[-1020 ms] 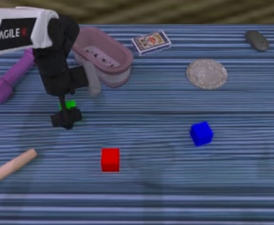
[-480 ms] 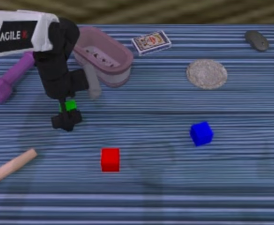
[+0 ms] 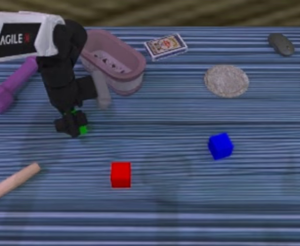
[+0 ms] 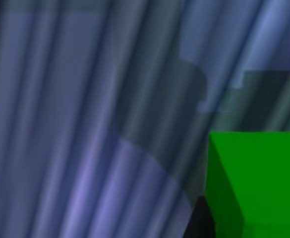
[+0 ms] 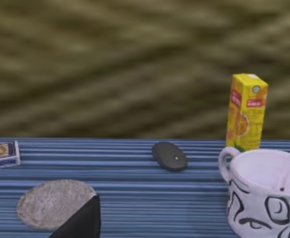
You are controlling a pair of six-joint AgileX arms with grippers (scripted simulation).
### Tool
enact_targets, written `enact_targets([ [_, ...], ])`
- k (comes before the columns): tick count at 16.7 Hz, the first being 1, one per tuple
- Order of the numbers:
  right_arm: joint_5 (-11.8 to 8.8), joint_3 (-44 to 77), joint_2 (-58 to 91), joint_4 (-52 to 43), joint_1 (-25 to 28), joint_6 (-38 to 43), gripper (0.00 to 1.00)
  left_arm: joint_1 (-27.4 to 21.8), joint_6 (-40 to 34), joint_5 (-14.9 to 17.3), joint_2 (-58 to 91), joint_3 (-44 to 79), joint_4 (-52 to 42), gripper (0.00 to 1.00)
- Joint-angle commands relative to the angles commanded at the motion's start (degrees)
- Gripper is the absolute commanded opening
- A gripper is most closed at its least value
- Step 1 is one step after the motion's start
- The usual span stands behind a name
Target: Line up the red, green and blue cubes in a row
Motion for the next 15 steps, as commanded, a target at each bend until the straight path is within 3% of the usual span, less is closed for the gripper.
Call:
enact_targets([
  [2, 0.0, 0.0, 0.0, 0.0, 0.0, 0.0, 1.00, 0.0, 0.0, 0.0, 0.0, 0.0, 0.0, 0.00],
  [11, 0.0, 0.0, 0.0, 0.0, 0.0, 0.0, 1.00, 0.0, -0.4, 0.3, -1.2, 0.1, -1.0, 0.00],
  [15, 0.0, 0.0, 0.0, 0.0, 0.0, 0.0, 1.00, 0.6, -0.4, 0.3, -3.2, 4.0, -7.2, 0.00],
])
